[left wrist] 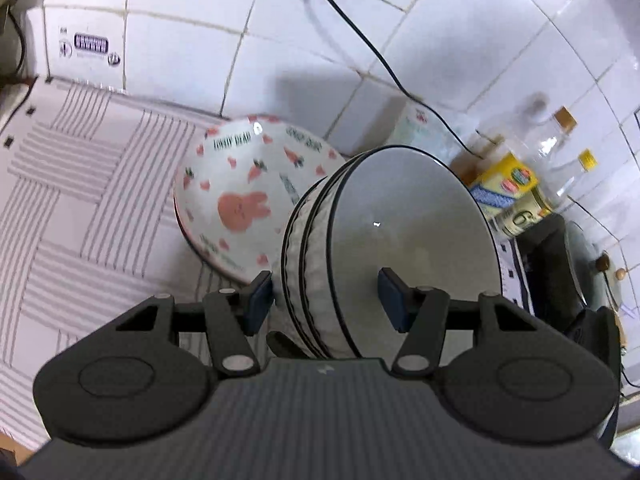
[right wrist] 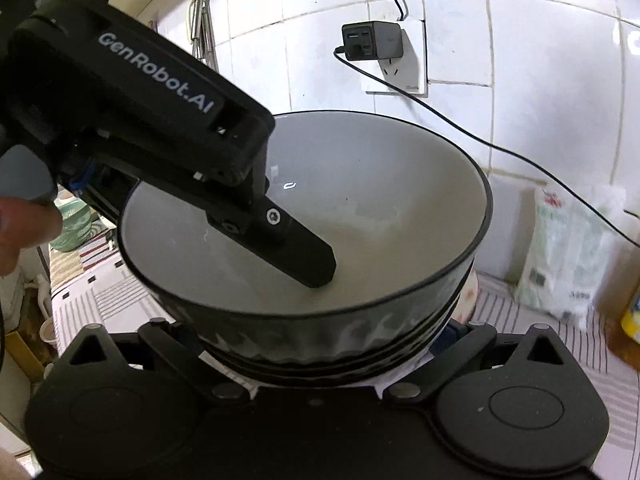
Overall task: Organize plates and bowls
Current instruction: 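Lift the stack of three bowls with the left gripper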
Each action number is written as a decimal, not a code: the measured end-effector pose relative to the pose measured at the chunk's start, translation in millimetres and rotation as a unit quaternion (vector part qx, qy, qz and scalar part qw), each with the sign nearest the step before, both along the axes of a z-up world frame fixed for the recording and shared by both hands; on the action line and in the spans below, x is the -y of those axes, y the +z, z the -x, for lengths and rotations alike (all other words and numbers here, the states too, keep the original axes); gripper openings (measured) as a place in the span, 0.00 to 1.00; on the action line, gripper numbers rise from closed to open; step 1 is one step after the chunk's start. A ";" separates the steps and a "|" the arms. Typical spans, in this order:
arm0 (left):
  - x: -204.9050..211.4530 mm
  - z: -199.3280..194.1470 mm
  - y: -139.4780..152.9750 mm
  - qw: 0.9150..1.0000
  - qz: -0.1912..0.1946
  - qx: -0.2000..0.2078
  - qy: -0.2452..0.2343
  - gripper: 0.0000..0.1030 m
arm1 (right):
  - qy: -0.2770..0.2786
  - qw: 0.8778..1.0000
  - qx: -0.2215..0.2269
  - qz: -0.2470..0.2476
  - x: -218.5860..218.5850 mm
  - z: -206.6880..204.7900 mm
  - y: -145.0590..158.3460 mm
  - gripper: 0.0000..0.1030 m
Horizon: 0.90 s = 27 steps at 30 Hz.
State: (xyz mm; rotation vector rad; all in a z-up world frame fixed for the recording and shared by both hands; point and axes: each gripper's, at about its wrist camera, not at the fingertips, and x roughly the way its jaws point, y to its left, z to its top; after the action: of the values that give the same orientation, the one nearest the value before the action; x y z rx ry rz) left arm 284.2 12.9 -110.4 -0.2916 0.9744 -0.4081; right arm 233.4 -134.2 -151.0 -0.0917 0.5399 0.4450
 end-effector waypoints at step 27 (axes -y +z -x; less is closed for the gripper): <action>8.2 -102.2 -45.1 0.998 -0.026 -0.060 0.012 0.57 | -0.011 0.998 -0.055 0.006 -1.4 -81.4 -47.3 1.00</action>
State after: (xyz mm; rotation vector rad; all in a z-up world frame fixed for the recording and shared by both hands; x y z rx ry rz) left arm 386.4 4.6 -155.5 -0.2837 1.0962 -0.3455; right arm 314.8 -132.9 -198.3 -0.0723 0.6505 0.4269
